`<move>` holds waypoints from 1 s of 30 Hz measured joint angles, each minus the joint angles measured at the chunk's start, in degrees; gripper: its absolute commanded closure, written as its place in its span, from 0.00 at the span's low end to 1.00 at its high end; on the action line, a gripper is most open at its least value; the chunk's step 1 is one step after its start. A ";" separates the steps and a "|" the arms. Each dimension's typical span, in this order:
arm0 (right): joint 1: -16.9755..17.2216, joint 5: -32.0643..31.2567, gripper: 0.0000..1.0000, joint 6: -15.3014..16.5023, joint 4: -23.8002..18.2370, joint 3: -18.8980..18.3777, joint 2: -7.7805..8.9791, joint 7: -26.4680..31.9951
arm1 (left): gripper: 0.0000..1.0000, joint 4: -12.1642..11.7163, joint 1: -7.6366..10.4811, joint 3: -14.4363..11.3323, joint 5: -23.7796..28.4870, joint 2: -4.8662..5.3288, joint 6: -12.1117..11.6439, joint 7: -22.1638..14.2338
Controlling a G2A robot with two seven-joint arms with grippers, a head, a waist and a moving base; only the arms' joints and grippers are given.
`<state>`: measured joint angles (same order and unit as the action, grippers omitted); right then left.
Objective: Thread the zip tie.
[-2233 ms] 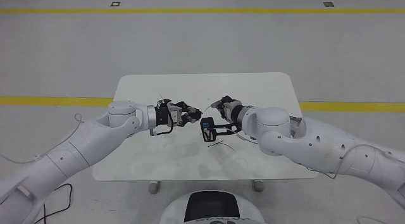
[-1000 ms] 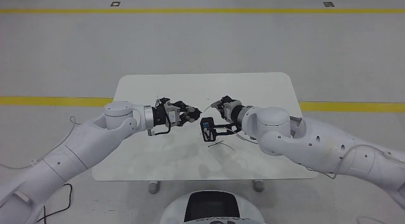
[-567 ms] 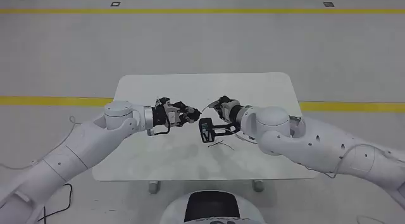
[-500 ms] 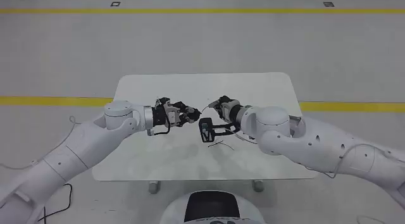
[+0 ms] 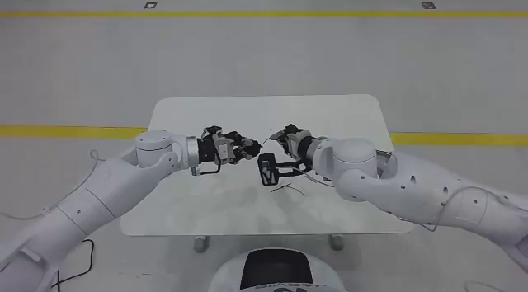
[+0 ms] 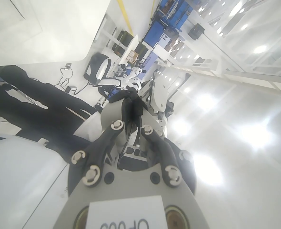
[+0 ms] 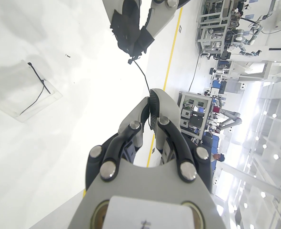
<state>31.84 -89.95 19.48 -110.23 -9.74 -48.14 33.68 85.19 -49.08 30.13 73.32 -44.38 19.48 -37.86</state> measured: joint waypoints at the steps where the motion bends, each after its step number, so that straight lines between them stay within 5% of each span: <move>1: 0.00 0.00 1.00 0.00 0.02 0.00 -0.03 0.00 | 1.00 -0.03 0.01 0.02 -0.03 -0.01 0.00 -0.09; 7: -0.07 0.00 1.00 0.00 0.10 0.00 -0.12 0.13 | 1.00 -0.43 0.09 0.08 -0.27 -0.06 0.00 -1.45; 21: -0.88 0.00 1.00 0.00 -0.32 0.00 0.70 -2.46 | 1.00 -2.94 0.51 1.59 -4.49 -0.25 0.00 -12.73; 30: -1.17 0.00 1.00 0.00 -1.21 0.00 1.59 -3.89 | 1.00 -5.38 0.98 1.45 -5.77 -1.24 0.00 -14.72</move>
<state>30.67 -89.95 19.48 -111.44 -9.74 -46.55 29.79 79.81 -48.09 31.58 67.56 -45.62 19.48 -52.58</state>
